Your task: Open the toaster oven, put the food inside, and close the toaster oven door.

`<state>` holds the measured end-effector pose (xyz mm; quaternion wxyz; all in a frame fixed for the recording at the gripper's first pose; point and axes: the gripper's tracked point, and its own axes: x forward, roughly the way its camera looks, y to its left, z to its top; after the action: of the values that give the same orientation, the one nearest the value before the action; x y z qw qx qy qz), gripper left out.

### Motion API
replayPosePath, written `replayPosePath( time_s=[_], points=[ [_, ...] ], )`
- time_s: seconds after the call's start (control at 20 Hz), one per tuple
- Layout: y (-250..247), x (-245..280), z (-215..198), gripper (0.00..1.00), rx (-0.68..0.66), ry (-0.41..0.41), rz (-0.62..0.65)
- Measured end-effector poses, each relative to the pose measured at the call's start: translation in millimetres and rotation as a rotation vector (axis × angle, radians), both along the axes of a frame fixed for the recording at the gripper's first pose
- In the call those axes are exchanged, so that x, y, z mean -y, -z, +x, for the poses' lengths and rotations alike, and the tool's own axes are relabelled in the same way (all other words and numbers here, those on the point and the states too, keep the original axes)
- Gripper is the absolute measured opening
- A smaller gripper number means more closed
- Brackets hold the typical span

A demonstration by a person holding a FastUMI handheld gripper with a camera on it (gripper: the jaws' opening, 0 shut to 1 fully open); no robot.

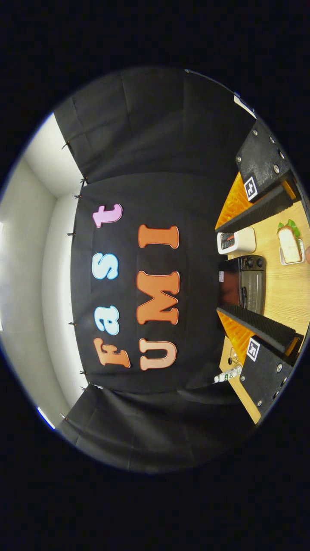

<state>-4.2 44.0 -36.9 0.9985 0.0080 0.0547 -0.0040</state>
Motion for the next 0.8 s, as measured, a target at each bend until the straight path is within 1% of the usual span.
replayPosePath(
  time_s=[0.1,0.2,0.3,0.35,0.5,0.55,0.65,0.8],
  points=[
    [9.6,3.2,10.9,0.99,-0.005,0.048,0.000],
    [18.8,-2.6,19.2,0.99,-0.015,0.060,-0.032],
    [15.5,-5.4,28.4,0.99,0.014,0.071,-0.053],
    [14.7,-13.5,31.6,0.99,0.019,0.051,-0.045],
    [22.4,-48.1,40.5,0.99,-0.001,-0.052,0.002],
    [24.5,-56.8,42.8,0.99,-0.003,-0.074,0.006],
    [33.1,-68.0,49.5,0.99,-0.013,-0.099,0.019],
    [55.0,-85.6,62.6,0.99,-0.051,-0.105,0.033]
  ],
)
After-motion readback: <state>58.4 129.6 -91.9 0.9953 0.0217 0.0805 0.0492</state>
